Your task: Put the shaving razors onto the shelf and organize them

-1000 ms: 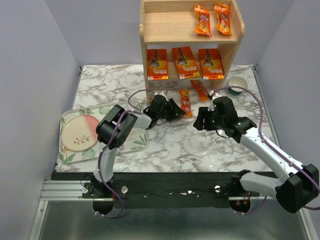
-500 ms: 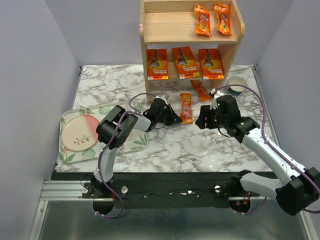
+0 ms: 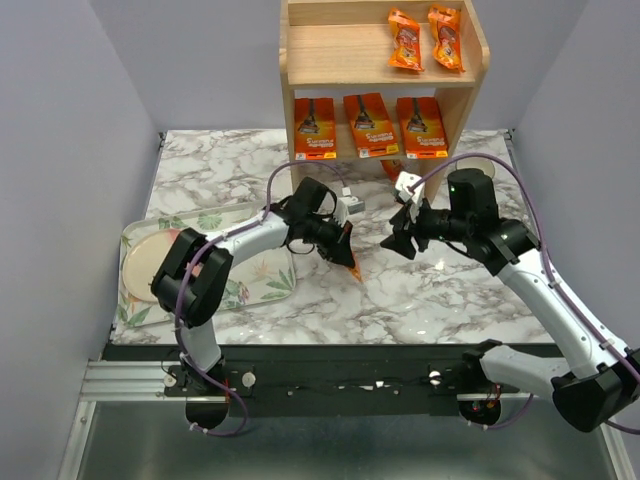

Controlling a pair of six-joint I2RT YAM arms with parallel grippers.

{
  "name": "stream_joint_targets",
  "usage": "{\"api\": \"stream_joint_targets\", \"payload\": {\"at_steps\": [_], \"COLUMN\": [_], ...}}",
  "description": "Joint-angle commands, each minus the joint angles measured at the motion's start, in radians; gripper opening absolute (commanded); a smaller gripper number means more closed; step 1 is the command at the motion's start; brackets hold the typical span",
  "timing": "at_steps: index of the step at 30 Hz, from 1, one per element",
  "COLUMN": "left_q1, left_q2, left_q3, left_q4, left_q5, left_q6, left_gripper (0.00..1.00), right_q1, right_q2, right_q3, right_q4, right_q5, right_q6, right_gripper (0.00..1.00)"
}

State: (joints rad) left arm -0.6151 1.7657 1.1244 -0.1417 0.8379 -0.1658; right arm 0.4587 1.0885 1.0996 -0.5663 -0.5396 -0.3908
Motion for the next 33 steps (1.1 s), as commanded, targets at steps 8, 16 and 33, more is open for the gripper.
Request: {"api": "stream_joint_targets", "payload": {"at_steps": [8,16,33], "left_q1": [-0.001,-0.026,-0.095], "left_q2": [0.102,-0.179,-0.068], "left_q3": [0.212,0.074,0.17], "left_q4": [-0.821,-0.571,-0.638], "left_q5": [0.124,0.113,0.124], "left_q6": [0.743,0.602,0.773], "left_gripper": [0.0,0.0,0.0], "right_q1": [-0.003,-0.003,-0.002], "right_q2": [0.079,-0.041,0.005], "right_q3": [0.109,-0.039,-0.038], "right_q4": [-0.179,-0.075,-0.058], "right_q5": [-0.189,-0.079,-0.129], "right_q6": [-0.392,-0.261,-0.381], "right_gripper": [0.62,0.63,0.63]}}
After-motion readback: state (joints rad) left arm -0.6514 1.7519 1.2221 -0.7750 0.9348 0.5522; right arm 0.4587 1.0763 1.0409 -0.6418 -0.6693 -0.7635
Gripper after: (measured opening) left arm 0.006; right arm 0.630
